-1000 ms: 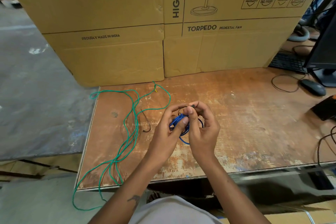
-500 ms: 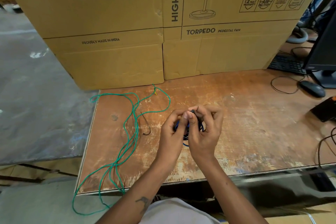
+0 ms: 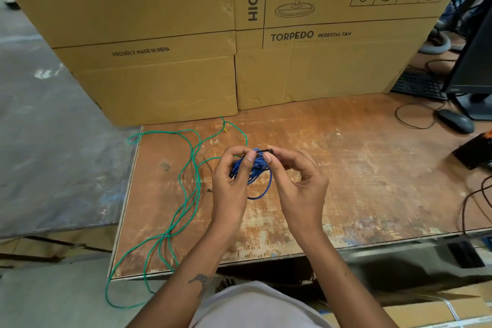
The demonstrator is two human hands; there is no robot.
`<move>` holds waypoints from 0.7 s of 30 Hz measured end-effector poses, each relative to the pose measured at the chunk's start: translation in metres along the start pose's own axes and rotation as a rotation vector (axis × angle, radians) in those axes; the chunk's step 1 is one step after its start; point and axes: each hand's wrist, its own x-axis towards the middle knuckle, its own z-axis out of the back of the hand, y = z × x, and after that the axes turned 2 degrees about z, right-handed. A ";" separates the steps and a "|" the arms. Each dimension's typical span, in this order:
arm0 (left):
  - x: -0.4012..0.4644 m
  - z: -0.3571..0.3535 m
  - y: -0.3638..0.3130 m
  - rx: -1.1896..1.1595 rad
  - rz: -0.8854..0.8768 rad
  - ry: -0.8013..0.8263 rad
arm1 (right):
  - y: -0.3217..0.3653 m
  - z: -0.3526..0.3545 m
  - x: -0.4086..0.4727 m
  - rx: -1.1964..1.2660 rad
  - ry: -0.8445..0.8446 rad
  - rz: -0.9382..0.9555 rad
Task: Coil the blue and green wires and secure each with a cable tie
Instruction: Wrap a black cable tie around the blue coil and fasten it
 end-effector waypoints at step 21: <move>0.007 0.016 -0.012 0.103 0.071 0.246 | -0.012 0.020 0.014 0.117 0.104 -0.124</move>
